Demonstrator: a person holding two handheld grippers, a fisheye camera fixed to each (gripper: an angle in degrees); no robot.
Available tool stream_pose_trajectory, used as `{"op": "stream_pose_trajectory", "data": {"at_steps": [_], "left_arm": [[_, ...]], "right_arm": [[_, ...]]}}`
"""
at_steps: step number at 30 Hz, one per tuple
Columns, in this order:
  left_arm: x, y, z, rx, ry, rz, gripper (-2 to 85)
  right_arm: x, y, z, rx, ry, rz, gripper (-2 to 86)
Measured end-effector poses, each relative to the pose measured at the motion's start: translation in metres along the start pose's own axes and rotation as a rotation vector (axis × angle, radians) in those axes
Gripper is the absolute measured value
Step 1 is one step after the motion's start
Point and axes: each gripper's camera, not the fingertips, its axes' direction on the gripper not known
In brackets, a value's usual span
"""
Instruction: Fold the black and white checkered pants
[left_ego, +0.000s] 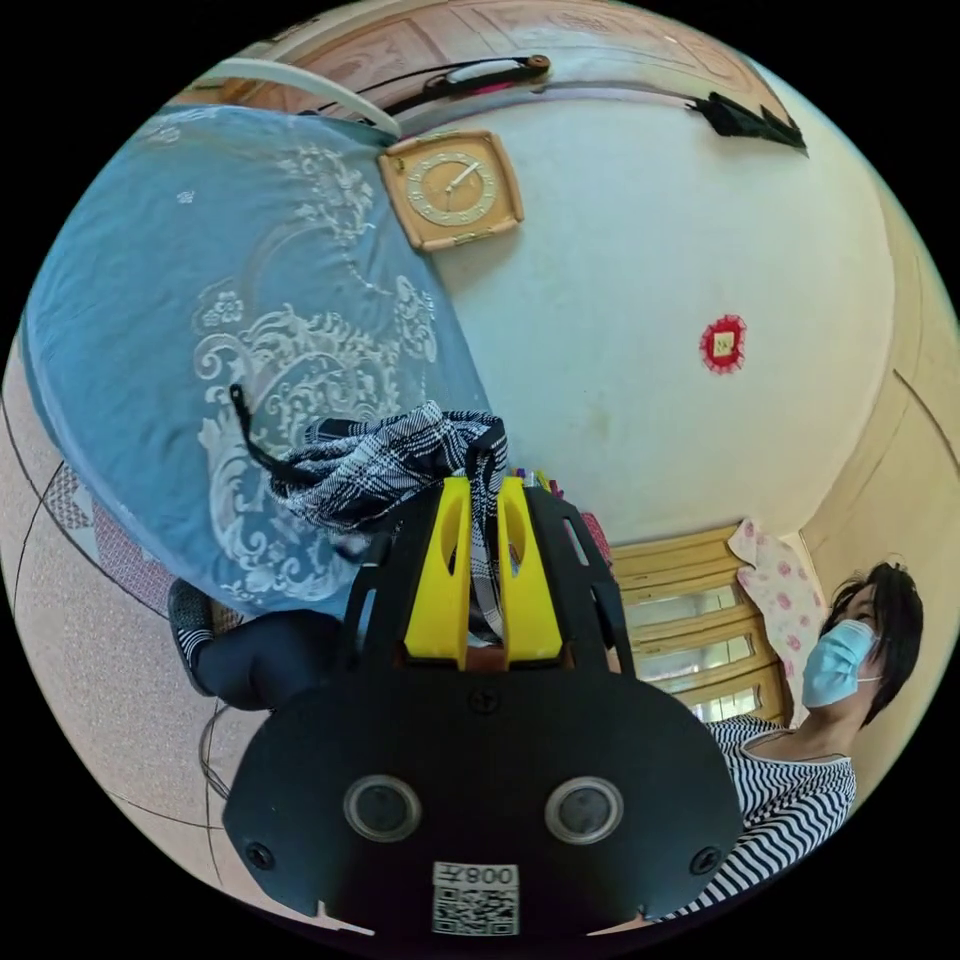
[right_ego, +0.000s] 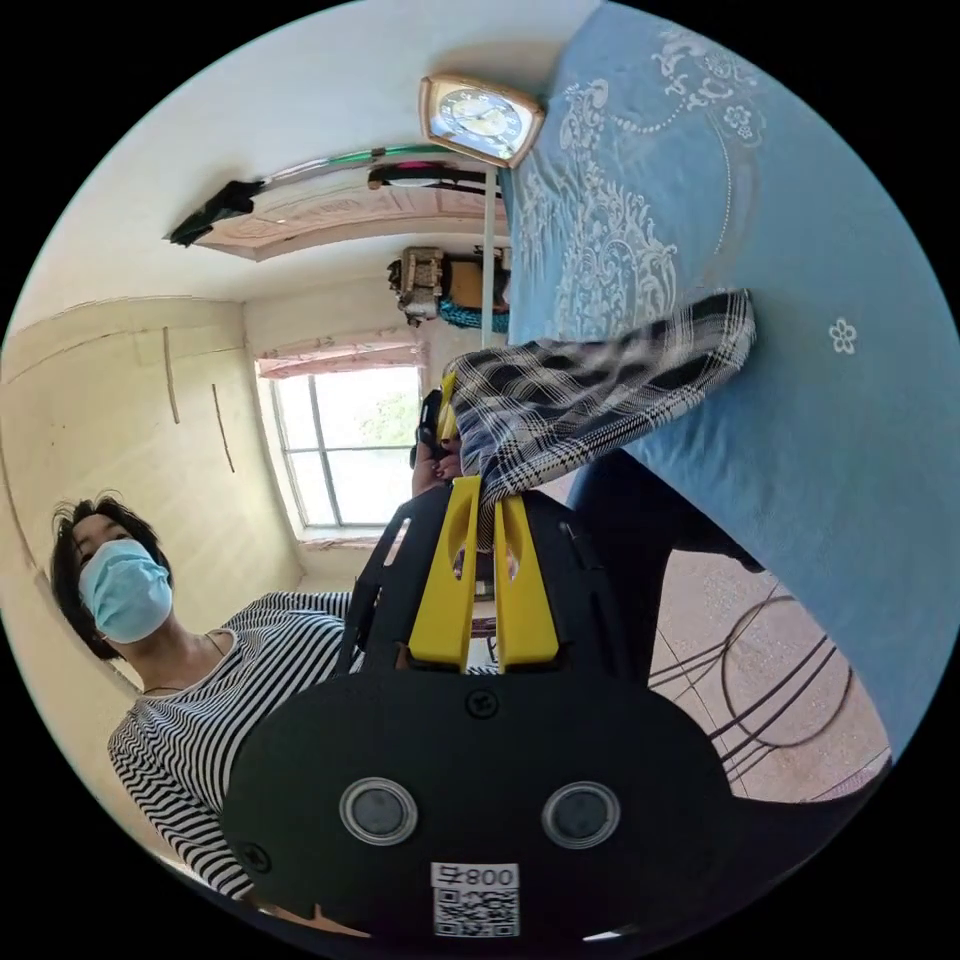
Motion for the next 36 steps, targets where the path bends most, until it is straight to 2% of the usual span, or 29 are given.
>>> {"op": "stream_pose_trajectory", "data": {"at_steps": [6, 11, 16, 19, 23, 27, 29, 32, 33, 36], "left_arm": [[0.063, 0.008, 0.166, -0.207, 0.048, 0.1, 4.1], [0.146, 0.022, 0.381, -0.432, 0.157, 0.223, 4.2], [0.254, 0.057, 0.601, -0.641, 0.329, 0.363, 4.2], [0.321, 0.095, 0.725, -0.745, 0.429, 0.445, 4.2], [0.377, 0.157, 0.877, -0.865, 0.501, 0.51, 4.0], [0.374, 0.213, 0.996, -0.976, 0.397, 0.563, 4.0], [0.345, 0.247, 1.071, -1.067, 0.205, 0.589, 4.0], [0.303, 0.278, 1.144, -1.173, 0.026, 0.564, 4.0], [0.298, 0.281, 1.154, -1.173, 0.042, 0.548, 4.0], [0.286, 0.29, 1.193, -1.154, 0.132, 0.476, 3.8]], "right_arm": [[-0.013, 0.087, -0.097, 0.193, -0.051, -0.053, 0.5], [-0.031, 0.168, -0.205, 0.44, -0.041, -0.123, 0.5], [-0.075, 0.263, -0.336, 0.739, 0.051, -0.252, 0.5], [-0.121, 0.339, -0.42, 0.927, 0.199, -0.358, 0.6], [-0.149, 0.408, -0.476, 1.059, 0.336, -0.413, 0.6], [-0.128, 0.466, -0.514, 1.163, 0.417, -0.349, 0.7], [-0.095, 0.478, -0.524, 1.166, 0.392, -0.269, 0.8], [-0.021, 0.488, -0.533, 1.168, 0.327, -0.054, 0.8], [0.008, 0.49, -0.533, 1.147, 0.286, 0.039, 0.8], [0.051, 0.494, -0.529, 1.112, 0.187, 0.108, 0.9]]}}
